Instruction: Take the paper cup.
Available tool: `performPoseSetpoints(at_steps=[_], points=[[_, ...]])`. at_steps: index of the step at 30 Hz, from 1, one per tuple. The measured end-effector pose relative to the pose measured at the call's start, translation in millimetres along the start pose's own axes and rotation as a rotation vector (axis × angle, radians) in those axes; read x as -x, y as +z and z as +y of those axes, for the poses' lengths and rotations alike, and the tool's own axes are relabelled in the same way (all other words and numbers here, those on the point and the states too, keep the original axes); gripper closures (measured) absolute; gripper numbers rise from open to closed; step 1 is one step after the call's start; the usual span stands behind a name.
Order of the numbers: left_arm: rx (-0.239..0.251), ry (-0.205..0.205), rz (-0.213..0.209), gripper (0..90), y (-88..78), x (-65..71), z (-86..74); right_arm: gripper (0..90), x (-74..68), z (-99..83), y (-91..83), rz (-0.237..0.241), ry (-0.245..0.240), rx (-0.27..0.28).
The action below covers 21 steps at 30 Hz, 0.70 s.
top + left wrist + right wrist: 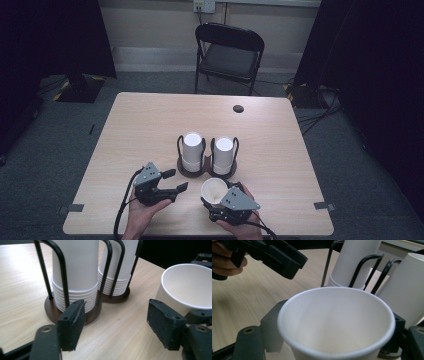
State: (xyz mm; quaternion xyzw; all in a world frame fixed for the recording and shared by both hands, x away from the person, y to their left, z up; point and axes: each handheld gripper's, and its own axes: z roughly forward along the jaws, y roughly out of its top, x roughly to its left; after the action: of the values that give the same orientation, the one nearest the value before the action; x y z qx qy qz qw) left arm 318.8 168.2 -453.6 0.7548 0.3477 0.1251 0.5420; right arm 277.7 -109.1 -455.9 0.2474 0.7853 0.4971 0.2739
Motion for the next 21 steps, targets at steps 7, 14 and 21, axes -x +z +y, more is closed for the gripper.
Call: performPoseSetpoints(at_steps=[7, 14, 21], points=[[-0.01, -0.032, 0.05, 22.7, -0.9, -5.6, -12.4, 24.3, 10.8, -4.3, -5.5, -0.032, 0.041, -0.001], [0.004, -0.014, 0.105, 16.2, -1.4, -8.8, -21.8, 24.4, 22.0, -11.9, -12.4, -0.073, 0.086, 0.003], [0.05, -0.036, 0.137, 15.6, -2.6, -14.9, -33.4, 24.6, 38.0, -16.0, -23.0, -0.132, 0.121, 0.002]])
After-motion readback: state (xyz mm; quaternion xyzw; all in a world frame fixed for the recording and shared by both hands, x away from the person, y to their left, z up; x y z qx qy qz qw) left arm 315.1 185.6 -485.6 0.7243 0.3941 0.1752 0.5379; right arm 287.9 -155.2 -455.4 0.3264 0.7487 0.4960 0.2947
